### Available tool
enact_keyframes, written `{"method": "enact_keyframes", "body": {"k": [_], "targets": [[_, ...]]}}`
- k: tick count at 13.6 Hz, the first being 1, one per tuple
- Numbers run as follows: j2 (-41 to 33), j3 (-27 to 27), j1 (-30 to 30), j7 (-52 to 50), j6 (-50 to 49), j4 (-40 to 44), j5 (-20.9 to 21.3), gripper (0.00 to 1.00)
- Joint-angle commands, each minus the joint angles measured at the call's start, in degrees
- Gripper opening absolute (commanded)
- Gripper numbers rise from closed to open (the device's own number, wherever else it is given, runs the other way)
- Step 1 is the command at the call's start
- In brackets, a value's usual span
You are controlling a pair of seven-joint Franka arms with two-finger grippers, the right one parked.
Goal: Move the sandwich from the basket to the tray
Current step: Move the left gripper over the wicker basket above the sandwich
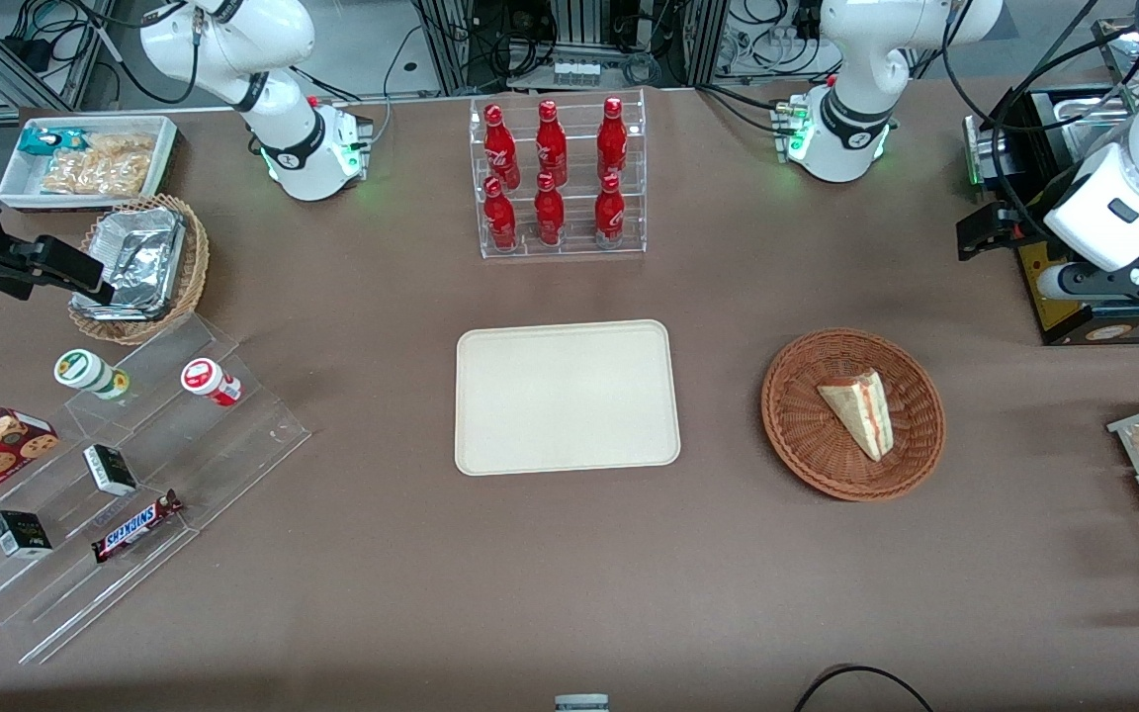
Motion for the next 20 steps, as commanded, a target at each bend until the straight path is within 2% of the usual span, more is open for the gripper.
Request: {"method": "enact_keyframes", "body": {"k": [1,5,9,14,20], "targets": [[0.1,0.2,-0.8,-0.4,-1.0,0.7,0.9,1.0],[0.0,-0.1,-1.6,-0.4,1.0,-4.9,1.1,1.0],[-4.3,-0.1,-2.2,-0.4,16.5,-21.9,2.2,1.0],[-4.9,-0.1,-1.9,-1.0,37.2,-37.2,2.2,1.0],[2.0,0.0,-1.8,-19.1,48.7,-39.7,1.4,1.0]]}}
